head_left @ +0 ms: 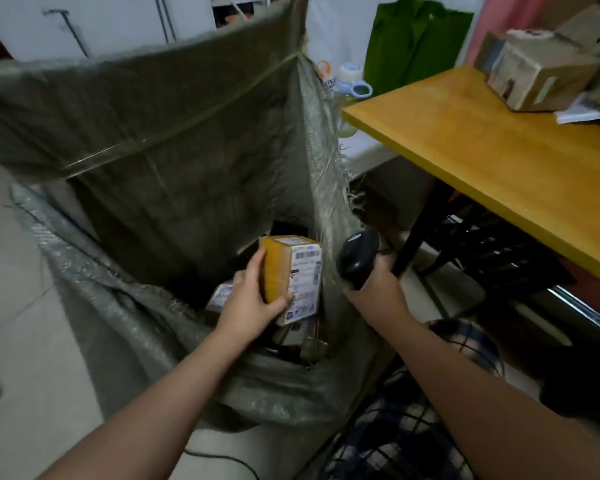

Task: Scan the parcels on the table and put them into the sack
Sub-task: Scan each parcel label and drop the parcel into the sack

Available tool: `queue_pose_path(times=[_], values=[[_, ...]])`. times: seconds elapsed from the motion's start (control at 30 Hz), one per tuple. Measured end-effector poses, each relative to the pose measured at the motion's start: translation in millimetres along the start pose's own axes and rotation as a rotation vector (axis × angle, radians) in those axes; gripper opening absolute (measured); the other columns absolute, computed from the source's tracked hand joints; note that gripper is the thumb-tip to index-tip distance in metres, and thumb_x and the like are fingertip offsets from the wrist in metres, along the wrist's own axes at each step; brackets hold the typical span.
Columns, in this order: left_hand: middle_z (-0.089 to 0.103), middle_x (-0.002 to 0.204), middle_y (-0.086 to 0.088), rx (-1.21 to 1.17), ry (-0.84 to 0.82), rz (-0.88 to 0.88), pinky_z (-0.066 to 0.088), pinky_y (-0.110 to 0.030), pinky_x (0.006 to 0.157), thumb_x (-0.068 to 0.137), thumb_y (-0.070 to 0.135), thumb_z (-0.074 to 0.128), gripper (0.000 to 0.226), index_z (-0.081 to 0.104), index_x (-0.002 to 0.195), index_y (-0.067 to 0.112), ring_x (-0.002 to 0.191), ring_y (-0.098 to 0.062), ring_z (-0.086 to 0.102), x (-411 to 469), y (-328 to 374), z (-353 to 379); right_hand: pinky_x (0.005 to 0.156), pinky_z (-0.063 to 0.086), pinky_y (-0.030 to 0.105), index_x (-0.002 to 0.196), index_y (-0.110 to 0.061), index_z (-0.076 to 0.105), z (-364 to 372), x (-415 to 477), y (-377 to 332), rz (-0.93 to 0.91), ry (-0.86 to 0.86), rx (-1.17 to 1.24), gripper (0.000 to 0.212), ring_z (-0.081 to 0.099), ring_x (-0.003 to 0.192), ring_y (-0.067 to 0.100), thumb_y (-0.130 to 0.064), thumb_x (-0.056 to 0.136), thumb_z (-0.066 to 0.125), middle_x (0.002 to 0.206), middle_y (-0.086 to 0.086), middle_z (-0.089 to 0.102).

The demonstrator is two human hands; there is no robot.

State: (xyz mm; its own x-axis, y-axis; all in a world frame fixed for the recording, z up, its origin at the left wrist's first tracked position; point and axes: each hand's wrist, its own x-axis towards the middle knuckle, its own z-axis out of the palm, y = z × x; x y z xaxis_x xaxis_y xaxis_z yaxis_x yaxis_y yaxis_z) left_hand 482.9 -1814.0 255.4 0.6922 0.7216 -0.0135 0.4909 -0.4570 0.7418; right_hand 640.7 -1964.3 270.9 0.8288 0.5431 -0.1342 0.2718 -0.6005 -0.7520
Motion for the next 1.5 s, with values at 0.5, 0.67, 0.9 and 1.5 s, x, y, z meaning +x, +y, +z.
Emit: queue_pose_path(times=[0.5,0.67,0.9,1.5], values=[[0.049,0.138,-0.013,0.015,-0.218,-0.097,0.045,-0.042,0.098,0.084,0.039,0.069,0.084,0.019,0.148,0.022,0.120,-0.032,0.052,33.9,47.5,73.1,0.061,0.037,0.018,0.136,-0.020,0.041,-94.4,-23.4,25.8,-0.047,0.284,0.075,0.069,0.048,0.092,0.009,-0.007,0.075,0.070,0.089,-0.023,0.048],[0.039,0.146,-0.011,0.089,-0.178,0.022,0.035,-0.033,0.103,0.087,0.034,0.066,0.077,0.024,0.149,0.015,0.131,-0.026,0.041,30.8,66.0,66.3,0.074,0.038,0.024,0.136,-0.019,0.042,-105.4,-21.6,27.2,-0.089,0.281,0.085,0.071,0.047,0.093,0.009,-0.006,0.073,0.071,0.096,-0.014,0.051],[0.045,0.134,-0.003,0.145,-0.026,0.462,0.036,-0.029,0.097,0.092,0.032,0.059,0.055,0.038,0.141,0.021,0.123,-0.021,0.044,4.4,149.7,43.5,0.062,0.038,0.016,0.123,-0.023,0.051,-139.9,-39.8,34.5,-0.103,0.385,0.148,0.051,0.050,0.074,0.001,-0.017,0.078,0.074,0.082,-0.019,0.051],[0.035,0.141,-0.010,0.094,-0.317,1.133,0.034,-0.040,0.104,0.091,0.036,0.057,0.056,0.040,0.140,0.017,0.129,-0.028,0.035,-87.7,448.0,250.4,0.057,0.050,0.042,0.063,-0.015,0.060,-379.2,-204.8,150.7,0.243,1.013,0.506,0.021,0.058,0.052,0.027,-0.019,0.079,0.073,0.053,0.005,0.060]])
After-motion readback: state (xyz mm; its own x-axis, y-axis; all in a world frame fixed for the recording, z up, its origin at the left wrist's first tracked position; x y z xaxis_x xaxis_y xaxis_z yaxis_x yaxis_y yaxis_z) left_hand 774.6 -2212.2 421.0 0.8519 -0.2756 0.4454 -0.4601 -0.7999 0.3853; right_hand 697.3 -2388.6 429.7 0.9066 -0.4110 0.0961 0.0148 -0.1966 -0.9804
